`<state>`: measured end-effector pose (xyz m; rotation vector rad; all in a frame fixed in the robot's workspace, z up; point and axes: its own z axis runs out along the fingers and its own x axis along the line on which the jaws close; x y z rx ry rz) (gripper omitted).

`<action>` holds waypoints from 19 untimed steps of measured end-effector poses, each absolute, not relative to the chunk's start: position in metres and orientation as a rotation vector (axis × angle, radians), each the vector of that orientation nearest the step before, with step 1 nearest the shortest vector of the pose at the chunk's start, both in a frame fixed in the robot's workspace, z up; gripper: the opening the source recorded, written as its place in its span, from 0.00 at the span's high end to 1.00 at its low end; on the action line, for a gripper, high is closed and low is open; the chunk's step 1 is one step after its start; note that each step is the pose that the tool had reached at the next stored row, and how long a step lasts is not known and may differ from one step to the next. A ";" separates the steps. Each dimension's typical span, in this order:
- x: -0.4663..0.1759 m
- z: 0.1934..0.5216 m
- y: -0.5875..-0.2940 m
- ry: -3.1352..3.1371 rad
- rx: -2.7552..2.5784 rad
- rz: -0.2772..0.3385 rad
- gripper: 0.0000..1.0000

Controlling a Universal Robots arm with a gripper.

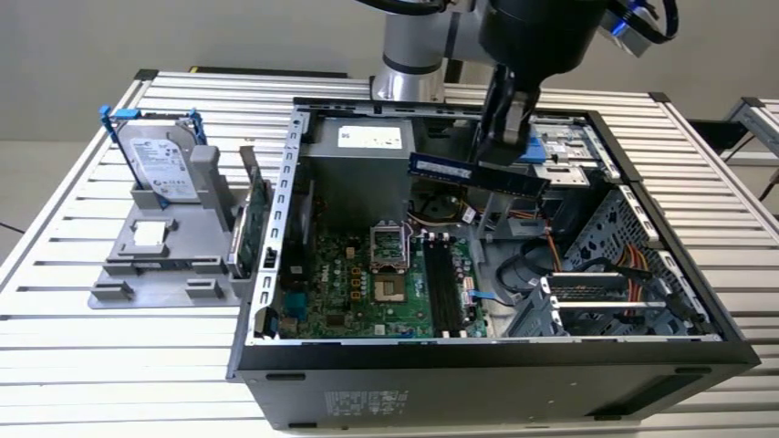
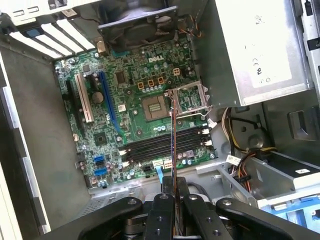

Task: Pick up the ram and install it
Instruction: 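Pick up the ram and move it above insertion slot, then insert the ram into the slot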

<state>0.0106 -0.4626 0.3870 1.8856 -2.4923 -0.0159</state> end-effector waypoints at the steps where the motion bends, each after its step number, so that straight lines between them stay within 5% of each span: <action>1: 0.011 0.387 -0.462 -2.499 1.877 -0.016 1.00; 19: 0.013 0.386 -0.461 -2.637 1.678 -0.018 1.00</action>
